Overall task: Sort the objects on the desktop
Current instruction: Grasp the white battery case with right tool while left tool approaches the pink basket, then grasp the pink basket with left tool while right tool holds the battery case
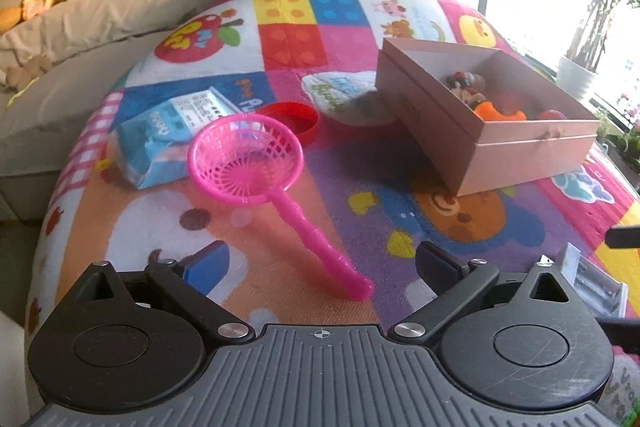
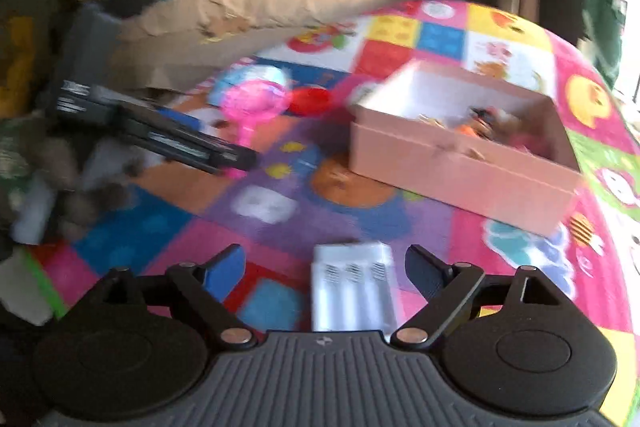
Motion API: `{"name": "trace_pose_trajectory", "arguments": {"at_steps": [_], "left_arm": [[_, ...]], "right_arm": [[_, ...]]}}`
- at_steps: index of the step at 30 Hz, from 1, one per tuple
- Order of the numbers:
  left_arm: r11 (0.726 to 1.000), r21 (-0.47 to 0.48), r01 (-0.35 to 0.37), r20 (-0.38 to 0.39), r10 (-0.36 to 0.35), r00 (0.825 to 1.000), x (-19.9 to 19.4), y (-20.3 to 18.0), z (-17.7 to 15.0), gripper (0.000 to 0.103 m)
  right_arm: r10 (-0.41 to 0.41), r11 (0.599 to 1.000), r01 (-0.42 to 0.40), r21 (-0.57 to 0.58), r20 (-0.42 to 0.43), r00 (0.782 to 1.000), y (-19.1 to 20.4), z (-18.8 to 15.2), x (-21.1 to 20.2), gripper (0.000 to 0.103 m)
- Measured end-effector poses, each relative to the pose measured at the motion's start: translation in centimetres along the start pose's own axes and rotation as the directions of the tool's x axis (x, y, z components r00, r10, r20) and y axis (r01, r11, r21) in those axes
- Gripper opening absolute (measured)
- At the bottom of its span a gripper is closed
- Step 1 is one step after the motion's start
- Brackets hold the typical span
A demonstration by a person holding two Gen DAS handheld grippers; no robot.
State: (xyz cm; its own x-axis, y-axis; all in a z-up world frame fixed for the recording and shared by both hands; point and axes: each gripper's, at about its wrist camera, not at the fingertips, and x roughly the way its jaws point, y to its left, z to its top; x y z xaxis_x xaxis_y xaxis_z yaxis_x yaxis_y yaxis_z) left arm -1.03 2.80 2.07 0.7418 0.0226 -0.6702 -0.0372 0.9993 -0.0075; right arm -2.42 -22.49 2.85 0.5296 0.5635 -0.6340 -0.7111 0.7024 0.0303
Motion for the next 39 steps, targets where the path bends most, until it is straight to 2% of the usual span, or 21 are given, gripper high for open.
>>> {"name": "trace_pose_trajectory", "arguments": {"at_steps": [1,3,6,10,14,18,21,23,26,29,30,32,34,36,39], "left_arm": [[1.0,-0.004,-0.002,-0.001,0.002,1.0,0.2,0.0,0.1,0.102],[1.0,-0.016,-0.014,0.003,0.014,1.0,0.6,0.2,0.3,0.102],[0.995,-0.068,-0.073,0.004,0.073,0.997,2.0,0.9,1.3,0.102],[0.978,-0.144,-0.153,-0.01,0.153,0.988,4.0,2.5,2.9,0.102],[0.97,-0.136,-0.203,-0.019,0.202,0.979,5.8,3.0,4.0,0.102],[0.97,-0.104,-0.22,0.022,0.223,0.974,6.3,2.5,4.6,0.102],[0.971,-0.076,-0.228,0.055,0.232,0.971,6.0,2.0,4.6,0.089],[0.975,-0.072,-0.211,0.056,0.215,0.975,6.0,2.0,4.6,0.088],[0.985,-0.044,-0.165,0.054,0.168,0.984,5.4,1.6,4.2,0.088],[1.0,0.023,-0.016,0.026,0.016,1.0,4.0,0.2,3.3,0.088],[0.996,0.068,0.05,0.01,-0.051,0.999,3.3,-0.6,2.8,0.088],[0.979,0.15,0.139,-0.015,-0.138,0.99,2.0,-1.9,1.9,0.089],[0.952,0.238,0.192,-0.028,-0.191,0.981,0.6,-3.3,0.9,0.091],[0.935,0.3,0.191,-0.024,-0.192,0.981,-0.5,-4.5,-0.2,0.097],[0.921,0.358,0.155,-0.025,-0.156,0.987,-1.1,-5.6,-1.5,0.097]], "right_arm": [[-0.01,1.0,0.01,0.013,-0.012,1.0,-0.4,-0.2,0.3,0.087],[-0.038,0.999,0.039,0.031,-0.035,0.999,-1.1,-0.4,1.1,0.071],[-0.102,0.992,0.104,0.069,-0.032,0.994,-2.1,-0.7,1.9,0.069],[-0.171,0.969,0.17,0.181,-0.011,0.985,-3.8,-0.9,3.0,0.076],[-0.171,0.964,0.165,0.21,0.009,0.985,-4.3,-1.1,2.7,0.086],[-0.174,0.964,0.168,0.207,0.008,0.985,-4.2,-1.2,2.8,0.087],[-0.174,0.968,0.169,0.185,0.008,0.985,-3.7,-1.1,2.9,0.093],[-0.175,0.97,0.171,0.171,0.007,0.985,-3.4,-1.1,3.0,0.097],[-0.177,0.971,0.174,0.167,0.004,0.984,-3.3,-1.0,3.1,0.098],[-0.179,0.969,0.176,0.174,0.001,0.984,-3.4,-1.0,3.2,0.099],[-0.181,0.968,0.179,0.177,-0.003,0.983,-3.4,-1.0,3.2,0.099],[-0.184,0.967,0.183,0.18,-0.008,0.983,-3.4,-1.0,3.3,0.099],[-0.185,0.967,0.184,0.176,-0.011,0.983,-3.4,-1.0,3.4,0.1],[-0.189,0.967,0.189,0.171,-0.014,0.982,-3.3,-0.9,3.5,0.1],[-0.195,0.966,0.195,0.169,-0.016,0.981,-3.3,-0.9,3.5,0.101]]}}
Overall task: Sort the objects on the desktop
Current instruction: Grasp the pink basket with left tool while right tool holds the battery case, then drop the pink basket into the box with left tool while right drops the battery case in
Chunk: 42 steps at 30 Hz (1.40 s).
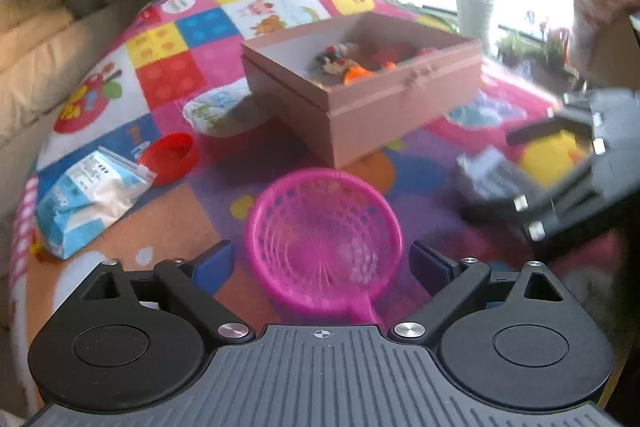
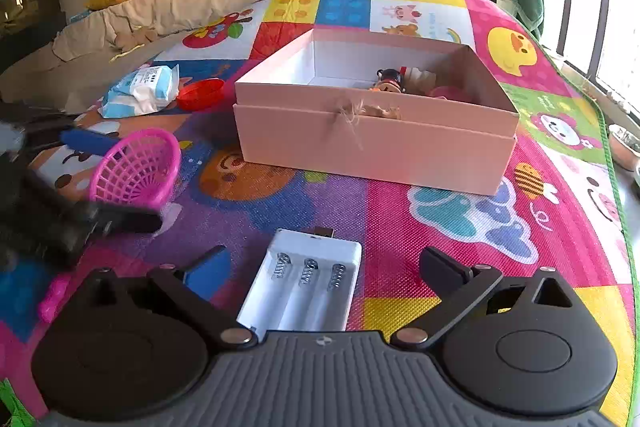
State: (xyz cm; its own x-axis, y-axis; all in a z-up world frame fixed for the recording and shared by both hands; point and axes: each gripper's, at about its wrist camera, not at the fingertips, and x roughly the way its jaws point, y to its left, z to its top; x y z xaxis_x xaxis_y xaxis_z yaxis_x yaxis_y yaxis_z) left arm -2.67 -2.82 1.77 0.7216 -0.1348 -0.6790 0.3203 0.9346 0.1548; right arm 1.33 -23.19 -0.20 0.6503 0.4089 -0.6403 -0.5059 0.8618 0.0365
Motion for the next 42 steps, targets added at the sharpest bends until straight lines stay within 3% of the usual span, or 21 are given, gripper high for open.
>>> {"name": "trace_pose_trajectory", "arguments": {"at_steps": [8,14,21,27,32,35,37,42], "left_arm": [[0.993,0.105,-0.047,-0.016,0.049,0.999,-1.3,-1.0,-1.8,0.1],[0.988,0.07,-0.141,-0.048,0.144,0.988,-1.4,1.5,-2.2,0.101],[0.996,-0.088,0.025,-0.018,-0.026,0.999,-1.4,2.4,-0.6,0.102],[0.994,-0.112,-0.012,-0.011,0.011,1.0,1.4,0.7,1.4,0.102],[0.993,-0.116,-0.027,-0.038,0.023,0.999,2.2,0.5,1.1,0.102],[0.992,-0.12,-0.026,-0.032,0.023,0.999,1.4,0.4,0.4,0.099],[0.99,-0.137,-0.039,-0.038,0.034,0.999,1.1,0.4,0.0,0.086],[0.984,-0.167,-0.057,-0.034,0.052,0.998,0.5,0.5,-0.2,0.085]], "right_arm": [[-0.012,1.0,0.012,-0.002,0.001,1.0,0.1,0.0,0.0,0.103],[-0.014,1.0,0.013,0.001,0.004,1.0,0.1,0.0,-0.1,0.103],[-0.014,1.0,0.014,0.001,0.004,1.0,0.0,0.0,-0.1,0.103],[-0.013,1.0,0.013,0.007,0.007,1.0,0.1,0.0,-0.1,0.103],[-0.023,1.0,0.023,-0.005,0.027,0.999,0.5,-0.2,-0.7,0.102],[0.037,0.999,-0.037,-0.015,-0.005,0.999,1.0,-0.6,-0.8,0.091],[0.036,0.998,-0.036,-0.045,0.005,0.999,1.6,-0.8,-1.0,0.081],[0.044,0.997,-0.044,-0.062,0.005,0.999,2.1,-0.4,-1.1,0.047]]}}
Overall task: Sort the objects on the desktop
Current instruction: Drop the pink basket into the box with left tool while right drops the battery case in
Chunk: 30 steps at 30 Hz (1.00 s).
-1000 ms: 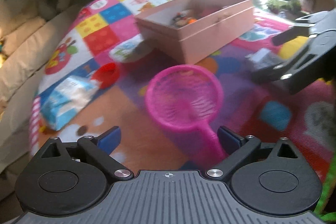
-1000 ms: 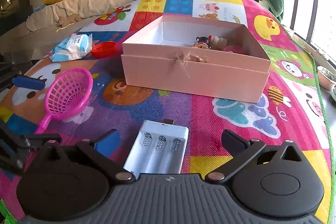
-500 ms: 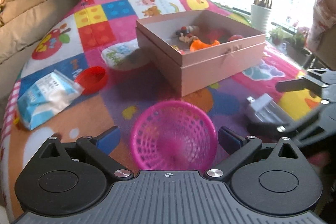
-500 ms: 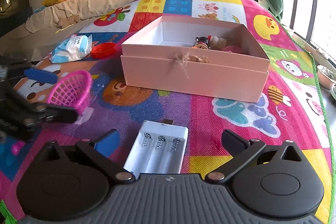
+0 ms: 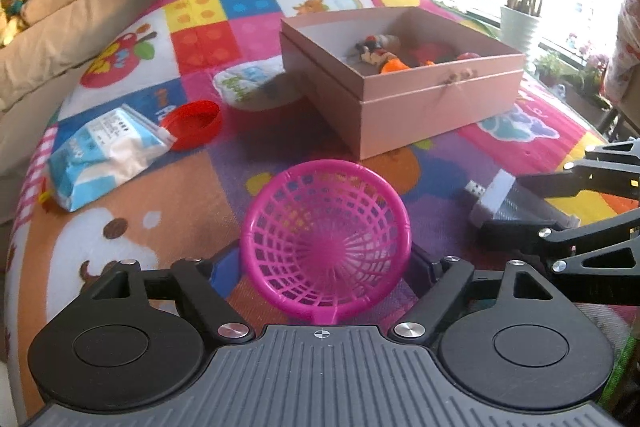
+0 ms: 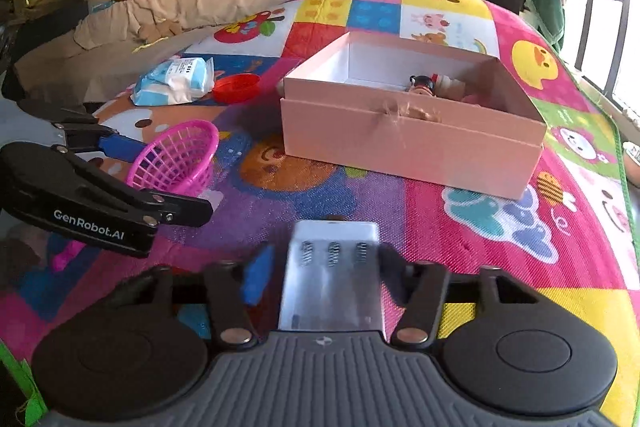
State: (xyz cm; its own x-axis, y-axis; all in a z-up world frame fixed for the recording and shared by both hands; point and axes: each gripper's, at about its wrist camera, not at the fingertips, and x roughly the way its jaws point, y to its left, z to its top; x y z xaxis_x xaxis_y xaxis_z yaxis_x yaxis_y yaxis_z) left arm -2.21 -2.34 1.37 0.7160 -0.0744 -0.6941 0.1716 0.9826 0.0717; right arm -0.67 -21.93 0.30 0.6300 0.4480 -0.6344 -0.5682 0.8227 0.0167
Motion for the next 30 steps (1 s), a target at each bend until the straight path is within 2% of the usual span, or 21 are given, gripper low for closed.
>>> {"name": "trace_pose_trajectory", "arguments": {"at_steps": [4,7,9,11,12,14,18,21,25,28,29,30], "left_arm": [[1.0,0.022,0.018,0.041,-0.019,0.999,-2.2,-0.5,0.4,0.085],[0.997,-0.012,0.072,0.124,-0.069,0.99,-5.5,0.3,3.1,0.085],[0.996,-0.029,0.086,0.229,-0.078,0.97,-8.2,1.1,6.2,0.085],[0.997,-0.015,0.077,0.324,-0.067,0.944,-10.1,1.2,9.0,0.085],[0.998,0.003,0.061,0.376,-0.057,0.925,-10.9,1.0,10.7,0.085],[0.998,0.023,0.055,0.417,-0.059,0.907,-10.9,0.4,13.2,0.085],[0.997,0.023,0.079,0.394,-0.082,0.916,-7.1,-1.0,17.5,0.085],[0.995,0.006,0.102,0.357,-0.097,0.929,-3.0,-1.8,19.5,0.085],[0.984,-0.039,0.171,0.322,-0.15,0.935,1.6,-2.0,21.1,0.085],[0.963,-0.095,0.252,0.274,-0.218,0.937,4.4,-1.6,21.8,0.086],[0.956,-0.105,0.273,0.262,-0.238,0.935,4.9,-1.2,21.4,0.087],[0.951,-0.116,0.288,0.251,-0.252,0.935,5.2,-0.6,21.1,0.092]], "right_arm": [[0.042,0.999,-0.042,0.0,-0.035,0.998,-0.1,0.0,-0.9,0.048],[0.093,0.996,-0.093,-0.004,-0.043,0.995,-0.4,0.6,-2.6,0.048],[0.094,0.995,-0.094,-0.019,0.028,0.995,-1.1,2.4,-5.2,0.047],[0.076,0.997,-0.073,-0.027,0.14,0.987,-2.1,4.8,-8.3,0.047],[0.062,0.998,-0.058,-0.028,0.201,0.978,-2.8,6.3,-9.9,0.047],[0.038,0.999,-0.03,-0.032,0.295,0.955,-3.9,8.7,-12.3,0.047],[-0.043,0.998,0.056,-0.022,0.402,0.915,-6.0,12.2,-13.8,0.047],[-0.077,0.996,0.084,0.001,0.418,0.905,-7.7,13.1,-12.8,0.047],[-0.109,0.994,0.1,0.045,0.395,0.912,-10.0,13.0,-10.6,0.047],[-0.134,0.991,0.117,0.069,0.362,0.923,-11.4,12.9,-8.5,0.047],[-0.142,0.99,0.123,0.075,0.35,0.926,-11.7,12.9,-7.9,0.047],[-0.146,0.989,0.125,0.081,0.341,0.929,-11.9,13.0,-7.4,0.047]]}}
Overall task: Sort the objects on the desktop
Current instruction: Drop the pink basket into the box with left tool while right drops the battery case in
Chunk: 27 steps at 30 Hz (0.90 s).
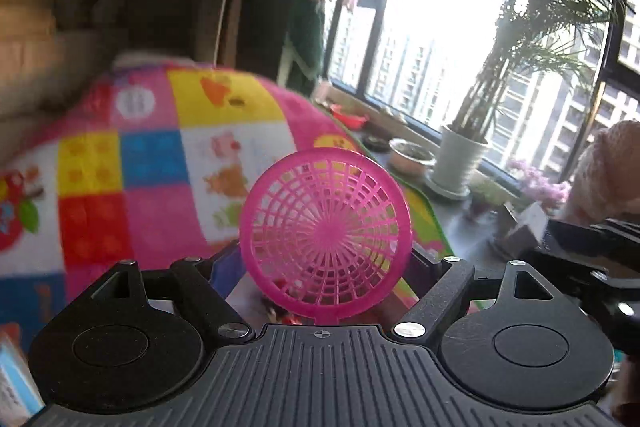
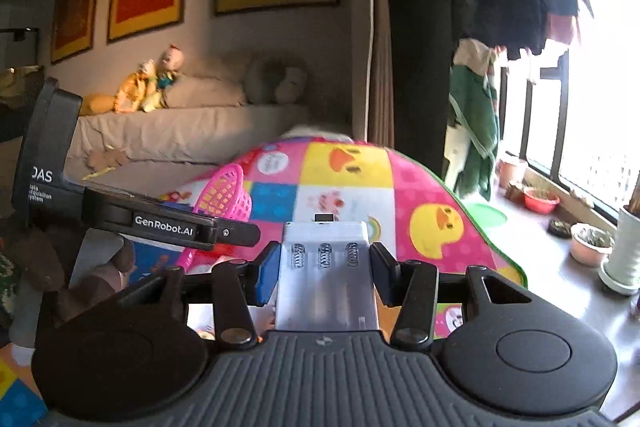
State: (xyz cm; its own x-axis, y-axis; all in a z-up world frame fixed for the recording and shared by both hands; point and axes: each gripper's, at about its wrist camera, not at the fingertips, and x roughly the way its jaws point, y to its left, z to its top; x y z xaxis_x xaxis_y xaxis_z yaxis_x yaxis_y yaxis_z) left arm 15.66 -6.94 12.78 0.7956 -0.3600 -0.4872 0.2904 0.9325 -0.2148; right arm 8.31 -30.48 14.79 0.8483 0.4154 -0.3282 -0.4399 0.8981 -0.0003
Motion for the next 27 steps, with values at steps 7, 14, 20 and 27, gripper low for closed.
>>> {"name": "trace_pose_trajectory", "arguments": {"at_steps": [7,14,20,27], "left_arm": [[0.994,-0.04,-0.106,-0.003,0.106,0.994,-4.0,4.8,-4.3,0.097],[0.968,0.104,-0.23,-0.052,0.236,0.97,-7.4,5.1,-11.2,0.097],[0.916,0.164,-0.367,-0.044,0.378,0.925,-9.9,6.8,-15.4,0.1],[0.865,0.052,-0.499,-0.064,0.502,0.863,-11.4,11.4,-16.8,0.101]], "right_arm": [[0.016,0.999,-0.014,0.031,-0.063,0.998,-0.8,-0.9,2.8,0.047],[0.084,0.994,-0.07,0.082,-0.173,0.981,0.3,-0.6,7.8,0.047],[0.034,0.99,0.006,0.14,-0.285,0.958,1.0,-0.1,13.8,0.051],[-0.013,0.996,0.043,0.081,-0.34,0.94,3.0,-0.7,14.3,0.055]]}}
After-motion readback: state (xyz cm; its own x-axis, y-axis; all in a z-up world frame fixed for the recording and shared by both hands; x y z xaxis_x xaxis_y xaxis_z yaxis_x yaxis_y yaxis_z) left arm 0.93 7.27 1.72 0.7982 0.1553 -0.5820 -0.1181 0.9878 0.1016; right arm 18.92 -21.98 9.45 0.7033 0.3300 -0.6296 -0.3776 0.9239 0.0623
